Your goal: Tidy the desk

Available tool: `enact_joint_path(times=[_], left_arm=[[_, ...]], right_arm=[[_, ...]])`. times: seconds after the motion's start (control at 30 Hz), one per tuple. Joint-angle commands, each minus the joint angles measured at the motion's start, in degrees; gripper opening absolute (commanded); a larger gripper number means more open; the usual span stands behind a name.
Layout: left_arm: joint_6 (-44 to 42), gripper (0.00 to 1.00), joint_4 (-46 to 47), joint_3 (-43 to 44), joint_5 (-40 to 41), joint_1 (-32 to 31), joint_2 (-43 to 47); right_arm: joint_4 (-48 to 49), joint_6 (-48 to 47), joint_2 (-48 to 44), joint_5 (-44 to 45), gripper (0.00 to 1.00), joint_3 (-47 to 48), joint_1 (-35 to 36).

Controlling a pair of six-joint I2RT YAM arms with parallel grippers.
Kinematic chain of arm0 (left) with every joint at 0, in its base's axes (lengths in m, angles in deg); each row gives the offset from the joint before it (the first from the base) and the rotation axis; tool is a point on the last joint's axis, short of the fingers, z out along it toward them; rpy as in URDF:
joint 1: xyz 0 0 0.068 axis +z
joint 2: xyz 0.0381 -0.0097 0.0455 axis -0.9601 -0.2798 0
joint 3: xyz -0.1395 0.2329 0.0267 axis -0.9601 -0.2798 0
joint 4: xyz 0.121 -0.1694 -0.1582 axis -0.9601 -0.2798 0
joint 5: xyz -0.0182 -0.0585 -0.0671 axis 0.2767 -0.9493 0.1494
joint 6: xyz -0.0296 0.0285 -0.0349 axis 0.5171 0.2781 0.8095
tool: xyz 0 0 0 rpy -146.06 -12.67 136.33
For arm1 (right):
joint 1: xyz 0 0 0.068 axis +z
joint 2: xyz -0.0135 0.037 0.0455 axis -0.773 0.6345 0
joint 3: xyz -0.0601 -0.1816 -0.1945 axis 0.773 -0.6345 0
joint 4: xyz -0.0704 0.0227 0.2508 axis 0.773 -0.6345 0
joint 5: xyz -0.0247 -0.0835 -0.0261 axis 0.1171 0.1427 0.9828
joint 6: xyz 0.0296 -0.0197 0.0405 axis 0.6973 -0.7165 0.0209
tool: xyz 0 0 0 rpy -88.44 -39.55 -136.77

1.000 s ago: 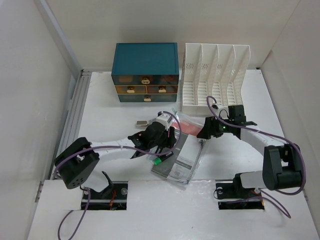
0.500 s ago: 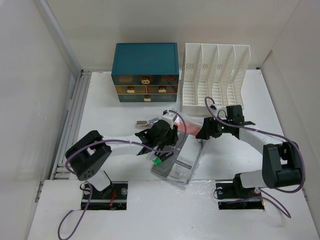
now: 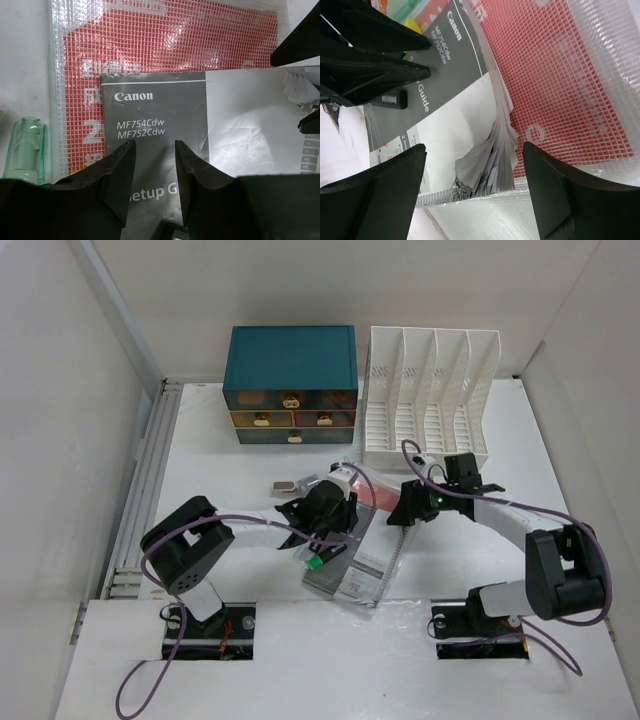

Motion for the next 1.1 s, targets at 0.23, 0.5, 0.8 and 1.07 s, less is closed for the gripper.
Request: enact_joint_path(times=[0.23, 0.5, 0.8, 1.07], left_arm=[[-0.62, 0.34, 2.31, 2.03, -1.09, -0.25, 0.46], [-1.14, 0.27, 2.84, 3.17, -2.23, -0.25, -0.94], [-1.14, 0.23, 3.37, 4.23, -3.91, -0.25, -3.41], [-1.66, 0.22, 2.49, 3.70, -2.85, 0.27, -0.33]], right_arm=[[-9.90, -2.04, 7.23, 1.36, 0.80, 6.75, 2.35], [-10.43, -2.05, 7.23, 1.89, 0.60, 6.75, 3.67], [-11.84, -2.57, 10.84, 0.84, 0.24, 9.56, 3.67], [-10.25, -2.57, 2.60, 3.82, 0.00, 10.09, 2.18]])
